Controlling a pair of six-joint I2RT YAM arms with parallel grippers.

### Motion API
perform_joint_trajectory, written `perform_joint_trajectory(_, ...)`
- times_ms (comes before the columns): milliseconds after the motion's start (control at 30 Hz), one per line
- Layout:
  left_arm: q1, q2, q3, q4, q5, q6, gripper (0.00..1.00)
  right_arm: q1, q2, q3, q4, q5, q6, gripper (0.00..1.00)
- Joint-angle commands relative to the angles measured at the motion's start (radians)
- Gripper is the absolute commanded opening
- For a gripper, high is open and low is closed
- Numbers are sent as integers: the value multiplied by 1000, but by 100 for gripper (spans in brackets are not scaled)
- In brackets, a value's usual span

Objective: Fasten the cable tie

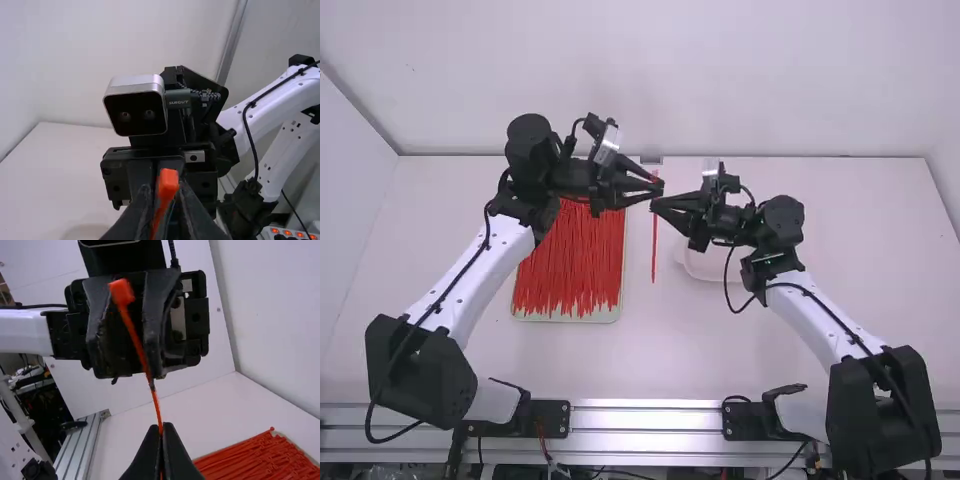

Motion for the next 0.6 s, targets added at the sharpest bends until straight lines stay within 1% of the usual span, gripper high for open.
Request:
perform_joint_trajectory(0,0,-6,31,3,-1,-6,21,-3,0,36,25,8,14,0)
perform_joint_trajectory(33,0,-6,31,2,-16,-6,25,-5,0,36,47,9,34,0)
perform_joint_trajectory(233,0,-6,31,31,-16,-11,26,-5,0,36,72,6,45,0)
perform_joint_trajectory(367,0,-6,31,100,-15,-84,23,-5,0,36,71,1,45,0)
perform_joint_trajectory(400,0,-6,31,117,-15,-97,21,-5,0,36,72,1,46,0)
perform_joint_trajectory(433,0,-6,31,117,-16,-97,20,-5,0,36,72,2,46,0)
perform_joint_trajectory(500,0,-6,31,128,-15,-97,15,-5,0,36,72,1,46,0)
perform_joint_trajectory(567,0,-6,31,126,-15,-97,14,-6,0,36,72,2,45,0)
